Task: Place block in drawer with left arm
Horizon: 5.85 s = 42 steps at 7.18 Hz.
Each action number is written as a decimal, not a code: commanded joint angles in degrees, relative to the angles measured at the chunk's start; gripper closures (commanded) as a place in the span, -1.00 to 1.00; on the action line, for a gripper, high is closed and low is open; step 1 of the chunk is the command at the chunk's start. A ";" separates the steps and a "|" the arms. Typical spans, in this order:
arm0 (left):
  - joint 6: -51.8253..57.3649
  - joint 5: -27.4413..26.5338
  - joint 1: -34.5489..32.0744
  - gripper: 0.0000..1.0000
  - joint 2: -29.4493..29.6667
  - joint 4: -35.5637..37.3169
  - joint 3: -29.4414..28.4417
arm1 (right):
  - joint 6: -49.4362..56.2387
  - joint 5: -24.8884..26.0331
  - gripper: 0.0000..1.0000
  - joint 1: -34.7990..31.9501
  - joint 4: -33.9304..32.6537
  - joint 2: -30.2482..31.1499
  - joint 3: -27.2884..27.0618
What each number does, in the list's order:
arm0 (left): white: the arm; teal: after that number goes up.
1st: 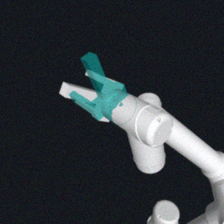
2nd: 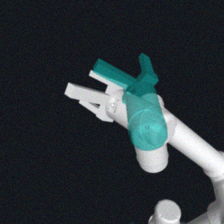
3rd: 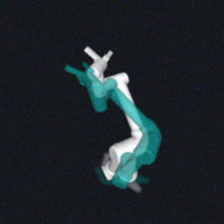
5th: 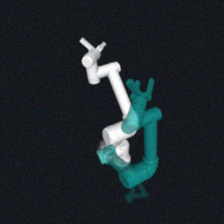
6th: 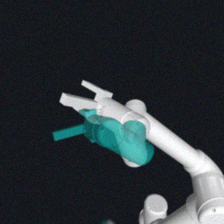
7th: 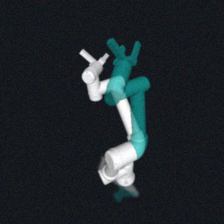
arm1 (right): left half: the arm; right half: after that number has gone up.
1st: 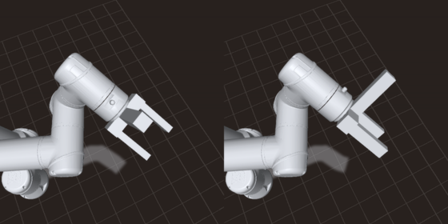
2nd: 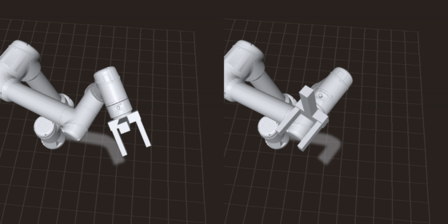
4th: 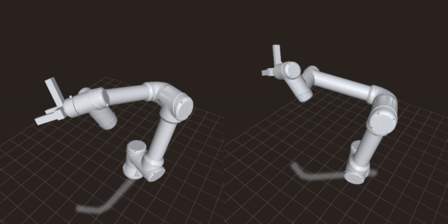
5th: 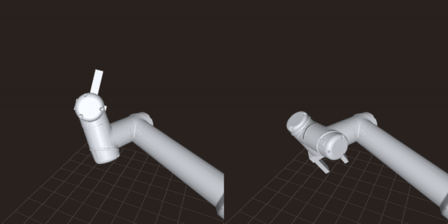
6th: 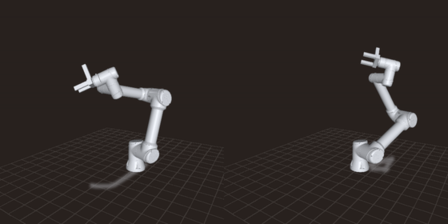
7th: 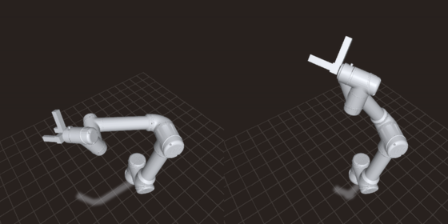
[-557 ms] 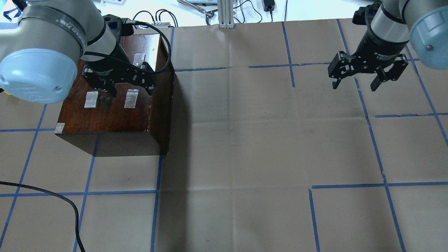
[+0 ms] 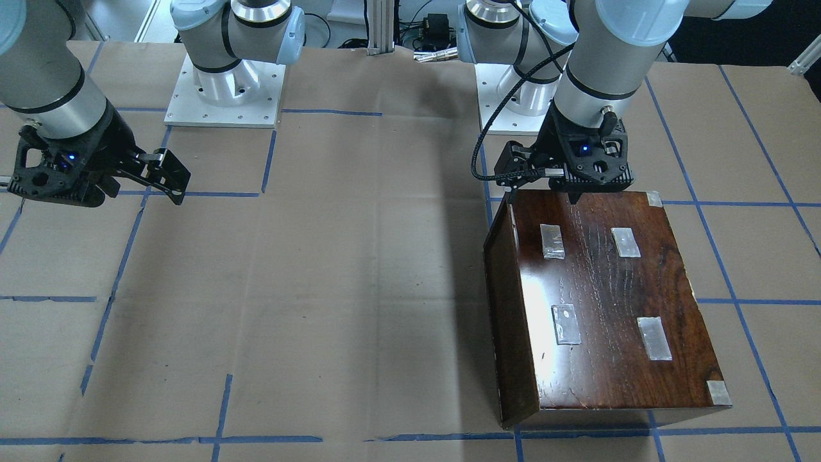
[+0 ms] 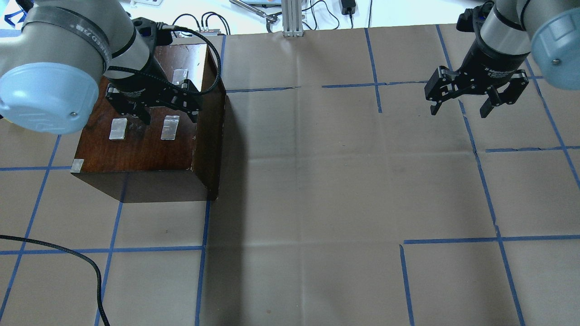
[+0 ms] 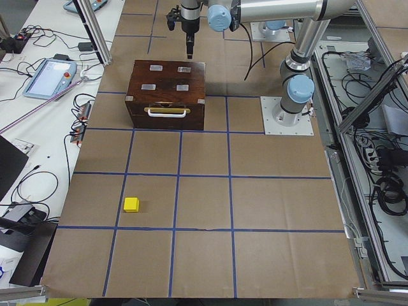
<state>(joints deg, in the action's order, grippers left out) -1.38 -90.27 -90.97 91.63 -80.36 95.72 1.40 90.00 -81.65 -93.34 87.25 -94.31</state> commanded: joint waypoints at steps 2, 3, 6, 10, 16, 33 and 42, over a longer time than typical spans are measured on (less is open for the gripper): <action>0.93 0.09 0.70 -0.98 0.21 0.03 -1.40 | 0.00 0.00 -1.00 0.00 0.00 0.02 0.00; 3.20 0.00 1.31 -0.98 0.22 0.03 -1.50 | 0.00 0.00 -1.00 0.00 0.00 0.02 0.00; 12.24 1.93 12.35 -0.98 -0.31 -0.06 -1.68 | 0.00 0.00 -1.00 0.00 0.00 0.02 0.00; 27.61 9.23 27.47 -0.98 0.65 -0.06 -1.68 | 0.00 0.00 -1.00 0.00 0.00 0.02 0.00; 38.29 19.76 39.72 -0.98 6.62 -0.06 -2.38 | 0.00 0.00 -1.00 0.00 0.00 0.02 0.00; 37.41 21.09 36.74 -0.98 18.41 9.43 -2.99 | 0.00 0.00 -1.00 0.00 0.00 0.02 0.00; 37.41 21.80 36.65 -0.98 21.22 9.43 -3.26 | 0.00 0.00 -1.00 0.00 0.00 -0.06 0.00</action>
<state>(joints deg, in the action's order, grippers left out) 36.06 -68.42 -54.32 112.71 -70.95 92.46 1.41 90.00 -81.65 -93.34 87.25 -94.31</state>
